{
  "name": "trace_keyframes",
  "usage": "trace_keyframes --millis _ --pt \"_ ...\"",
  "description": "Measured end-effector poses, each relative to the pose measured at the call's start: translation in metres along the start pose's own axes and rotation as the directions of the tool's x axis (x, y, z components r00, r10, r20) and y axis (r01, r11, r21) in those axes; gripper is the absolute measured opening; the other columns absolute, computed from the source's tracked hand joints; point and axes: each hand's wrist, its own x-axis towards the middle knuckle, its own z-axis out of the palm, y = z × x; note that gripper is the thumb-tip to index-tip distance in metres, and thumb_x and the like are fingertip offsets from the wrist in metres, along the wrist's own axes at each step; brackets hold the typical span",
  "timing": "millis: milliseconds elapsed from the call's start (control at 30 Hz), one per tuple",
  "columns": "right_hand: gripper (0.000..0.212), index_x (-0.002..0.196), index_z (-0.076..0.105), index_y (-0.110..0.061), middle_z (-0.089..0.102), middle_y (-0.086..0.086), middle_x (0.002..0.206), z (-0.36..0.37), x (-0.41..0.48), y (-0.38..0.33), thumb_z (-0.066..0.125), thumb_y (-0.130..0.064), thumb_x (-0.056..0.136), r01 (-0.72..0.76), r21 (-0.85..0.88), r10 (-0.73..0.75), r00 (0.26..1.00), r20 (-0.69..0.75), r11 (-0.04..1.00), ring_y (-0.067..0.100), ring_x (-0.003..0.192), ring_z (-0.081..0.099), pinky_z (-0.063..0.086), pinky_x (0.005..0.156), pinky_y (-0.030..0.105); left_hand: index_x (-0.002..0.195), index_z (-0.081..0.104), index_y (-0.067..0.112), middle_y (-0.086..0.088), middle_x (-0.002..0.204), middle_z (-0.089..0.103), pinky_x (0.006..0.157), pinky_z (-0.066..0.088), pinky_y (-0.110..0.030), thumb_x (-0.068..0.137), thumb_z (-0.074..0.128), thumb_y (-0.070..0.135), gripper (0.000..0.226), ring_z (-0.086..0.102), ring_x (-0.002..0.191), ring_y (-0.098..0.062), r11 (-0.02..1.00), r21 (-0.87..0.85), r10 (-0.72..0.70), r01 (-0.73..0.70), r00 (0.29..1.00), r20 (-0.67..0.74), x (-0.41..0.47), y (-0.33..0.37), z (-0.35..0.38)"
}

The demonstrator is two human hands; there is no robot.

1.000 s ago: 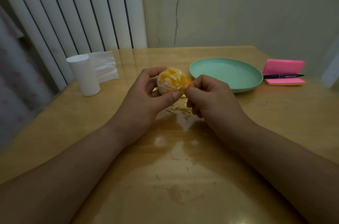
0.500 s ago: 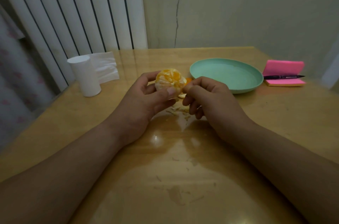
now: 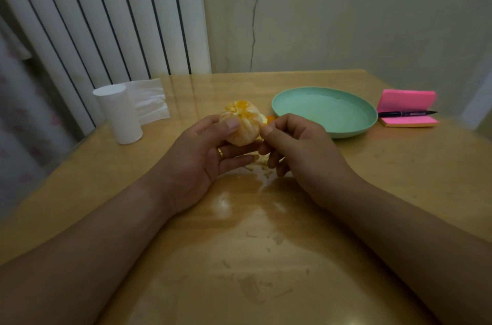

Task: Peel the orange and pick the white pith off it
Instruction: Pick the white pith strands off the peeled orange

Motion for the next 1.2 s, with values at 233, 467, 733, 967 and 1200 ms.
trace_keyframes --millis 233,467,733,967,1200 --pt "0.024 0.099 0.068 -0.012 0.076 0.001 0.081 0.001 -0.002 -0.003 0.061 -0.033 0.106 0.022 0.017 -0.021 0.999 -0.024 1.000 0.017 0.066 0.066 0.053 0.058 0.032 0.144 0.058 0.001 -0.025 0.136 0.069 0.097 0.062 -0.039 0.104 0.052 0.030 0.050 0.070 0.125 -0.036 1.000 0.026 -0.016 0.015 1.000 0.023 -0.002 0.002 0.001" --pt "0.024 0.093 0.066 -0.015 0.073 0.006 0.082 0.001 -0.003 -0.003 0.060 -0.036 0.106 0.093 -0.199 -0.105 0.993 -0.052 0.976 0.015 0.066 0.068 0.055 0.058 0.026 0.145 0.056 0.000 -0.024 0.140 0.066 0.102 0.059 -0.045 0.101 0.060 0.030 0.053 0.068 0.127 -0.041 0.999 0.051 -0.010 0.008 0.999 0.053 0.001 -0.002 -0.003" --pt "0.014 0.089 0.064 -0.020 0.068 0.004 0.078 0.001 -0.005 -0.004 0.061 -0.023 0.103 0.217 -0.256 -0.246 0.965 -0.087 0.942 0.023 0.071 0.065 0.057 0.065 0.048 0.141 0.062 0.005 -0.024 0.132 0.071 0.092 0.063 -0.037 0.097 0.057 0.040 0.057 0.073 0.116 -0.035 0.994 -0.050 -0.095 0.099 0.993 0.076 0.000 0.002 -0.001" --pt "0.012 0.108 0.070 -0.020 0.070 -0.013 0.087 -0.002 -0.007 -0.009 0.071 -0.027 0.098 0.432 -0.515 -0.518 0.855 -0.028 0.740 0.012 0.079 0.068 0.059 0.070 0.038 0.141 0.063 0.003 -0.026 0.136 0.068 0.095 0.062 -0.037 0.098 0.059 0.036 0.054 0.071 0.119 -0.035 0.998 -0.001 -0.060 0.060 0.997 0.058 0.001 0.000 -0.003" --pt "0.013 0.105 0.073 -0.019 0.073 -0.005 0.084 -0.006 -0.003 -0.009 0.069 -0.030 0.100 0.455 -0.702 -0.593 0.803 0.058 0.548 0.019 0.072 0.068 0.057 0.064 0.044 0.137 0.063 -0.002 -0.023 0.130 0.071 0.098 0.062 -0.042 0.095 0.066 0.032 0.055 0.073 0.114 -0.033 0.998 0.063 0.011 -0.010 1.000 -0.020 0.004 -0.002 -0.004"
